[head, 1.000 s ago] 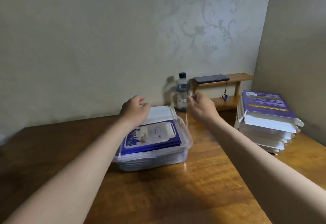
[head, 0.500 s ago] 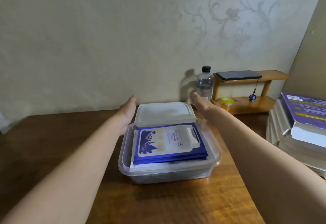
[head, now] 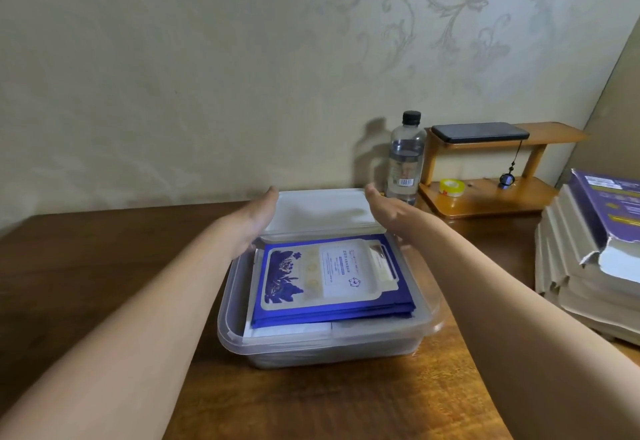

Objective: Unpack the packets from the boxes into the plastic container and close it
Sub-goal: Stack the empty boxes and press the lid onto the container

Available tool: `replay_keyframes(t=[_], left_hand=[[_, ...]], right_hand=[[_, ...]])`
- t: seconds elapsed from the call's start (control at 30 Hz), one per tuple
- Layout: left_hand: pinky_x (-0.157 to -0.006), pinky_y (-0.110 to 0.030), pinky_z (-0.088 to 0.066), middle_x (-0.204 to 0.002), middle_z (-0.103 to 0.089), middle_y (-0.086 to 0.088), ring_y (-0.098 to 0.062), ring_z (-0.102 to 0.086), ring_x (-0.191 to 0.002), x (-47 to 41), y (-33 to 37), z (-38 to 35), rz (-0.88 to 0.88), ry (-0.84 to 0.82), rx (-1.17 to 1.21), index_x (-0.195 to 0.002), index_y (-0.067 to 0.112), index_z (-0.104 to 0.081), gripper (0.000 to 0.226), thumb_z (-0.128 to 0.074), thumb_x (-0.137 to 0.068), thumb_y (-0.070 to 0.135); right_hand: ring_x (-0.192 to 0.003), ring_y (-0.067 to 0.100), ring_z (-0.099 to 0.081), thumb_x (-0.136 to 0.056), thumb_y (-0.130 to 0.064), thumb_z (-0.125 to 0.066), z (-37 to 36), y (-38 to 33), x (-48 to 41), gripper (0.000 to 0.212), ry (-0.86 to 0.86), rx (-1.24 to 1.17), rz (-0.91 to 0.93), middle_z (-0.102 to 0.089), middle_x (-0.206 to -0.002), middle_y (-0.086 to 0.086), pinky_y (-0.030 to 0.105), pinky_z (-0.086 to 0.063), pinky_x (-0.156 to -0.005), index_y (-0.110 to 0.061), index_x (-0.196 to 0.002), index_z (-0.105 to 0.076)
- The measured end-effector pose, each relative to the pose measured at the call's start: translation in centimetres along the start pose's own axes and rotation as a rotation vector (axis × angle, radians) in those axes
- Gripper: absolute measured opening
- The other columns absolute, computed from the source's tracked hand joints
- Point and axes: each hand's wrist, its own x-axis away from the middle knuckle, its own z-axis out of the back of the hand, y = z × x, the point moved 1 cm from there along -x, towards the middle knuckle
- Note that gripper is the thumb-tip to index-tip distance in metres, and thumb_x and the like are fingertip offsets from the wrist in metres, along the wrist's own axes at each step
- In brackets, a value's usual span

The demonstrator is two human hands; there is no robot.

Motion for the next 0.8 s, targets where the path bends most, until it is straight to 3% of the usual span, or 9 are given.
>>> replay_keyframes(t=[0.17, 0.27, 0.33, 0.47, 0.53, 0.6, 0.67, 0.73, 0.8], left_hand=[[-0.074, -0.032, -0.051, -0.116, -0.071, -0.020, -0.032, -0.069, -0.104, -0.3, -0.4, 0.0, 0.016, 0.038, 0.029, -0.128, 0.012, -0.058, 0.064, -0.019, -0.106, 0.058], [-0.067, -0.032, -0.053, -0.118, -0.068, -0.017, -0.029, -0.068, -0.100, -0.7, -0.4, 0.1, 0.015, 0.119, 0.065, -0.130, 0.013, -0.053, 0.054, -0.026, -0.107, 0.054], [-0.079, -0.039, -0.059, -0.118, -0.067, -0.017, -0.032, -0.068, -0.101, -0.7, -0.2, 0.2, -0.001, 0.171, 0.085, -0.133, 0.012, -0.049, 0.053, -0.031, -0.105, 0.052], [-0.098, -0.049, -0.053, -0.121, -0.062, -0.019, -0.038, -0.064, -0.106, -0.8, -0.2, 0.7, -0.049, 0.287, 0.058, -0.134, 0.005, -0.048, 0.066, -0.037, -0.089, 0.052], [-0.091, -0.040, -0.052, -0.108, -0.060, -0.015, -0.032, -0.061, -0.097, -0.4, -0.1, 0.7, -0.102, 0.337, 0.050, -0.122, 0.003, -0.053, 0.046, -0.038, -0.098, 0.039], [-0.073, -0.034, -0.044, -0.086, -0.053, -0.011, -0.026, -0.052, -0.080, -0.3, -0.1, 0.8, -0.168, 0.402, 0.048, -0.103, 0.002, -0.057, 0.030, -0.038, -0.101, 0.025], [-0.069, -0.033, -0.042, -0.080, -0.053, -0.008, -0.027, -0.051, -0.078, 0.0, 0.0, 1.0, -0.242, 0.466, -0.011, -0.089, 0.006, -0.059, 0.023, -0.041, -0.099, 0.017], [-0.081, -0.034, -0.049, -0.095, -0.062, -0.005, -0.028, -0.059, -0.091, 0.3, 0.2, 1.4, -0.316, 0.506, -0.076, -0.098, 0.014, -0.063, 0.017, -0.047, -0.098, 0.011], [-0.092, -0.037, -0.054, -0.113, -0.065, -0.006, -0.027, -0.063, -0.104, 0.7, 0.4, 1.8, -0.371, 0.554, -0.124, -0.114, 0.017, -0.066, 0.024, -0.055, -0.096, 0.006]], right_hand=[[-0.143, 0.037, -0.032, -0.098, -0.067, -0.018, 0.1, 0.1, 0.0, 0.083, 0.051, 0.017, 0.034, -0.030, -0.159, 0.019, 0.050, -0.028, -0.117, -0.006, -0.154, -0.029], [-0.135, 0.036, -0.043, -0.104, -0.055, -0.023, 0.4, 0.1, 0.6, 0.072, 0.149, 0.063, 0.096, -0.042, -0.150, 0.022, 0.042, -0.035, -0.111, 0.001, -0.147, -0.037], [-0.127, 0.035, -0.049, -0.107, -0.042, -0.026, 0.6, -0.1, 1.2, 0.060, 0.228, 0.112, 0.143, -0.050, -0.140, 0.023, 0.038, -0.039, -0.104, 0.004, -0.140, -0.045], [-0.097, 0.022, -0.051, -0.105, -0.026, -0.038, 0.8, 0.1, 1.3, 0.038, 0.315, 0.112, 0.183, -0.059, -0.115, 0.015, 0.030, -0.042, -0.082, 0.000, -0.124, -0.056], [-0.094, 0.021, -0.054, -0.101, -0.020, -0.043, 0.8, 0.4, 1.1, 0.026, 0.338, 0.068, 0.209, -0.058, -0.101, 0.009, 0.028, -0.042, -0.077, -0.004, -0.107, -0.061], [-0.091, 0.025, -0.059, -0.097, -0.014, -0.044, 1.0, 0.4, 1.2, 0.019, 0.366, 0.061, 0.258, -0.061, -0.094, 0.010, 0.029, -0.043, -0.074, -0.008, -0.088, -0.059], [-0.095, 0.028, -0.060, -0.092, -0.007, -0.045, 1.1, 0.4, 1.6, 0.018, 0.410, 0.063, 0.290, -0.065, -0.100, 0.014, 0.030, -0.043, -0.073, -0.006, -0.095, -0.062], [-0.104, 0.029, -0.061, -0.091, -0.004, -0.049, 1.2, 0.3, 2.0, 0.032, 0.472, 0.055, 0.336, -0.067, -0.112, 0.014, 0.031, -0.047, -0.079, -0.007, -0.119, -0.063], [-0.109, 0.027, -0.061, -0.094, -0.007, -0.054, 1.4, 0.3, 2.4, 0.036, 0.531, 0.051, 0.394, -0.066, -0.119, 0.013, 0.031, -0.048, -0.084, -0.009, -0.130, -0.060]])
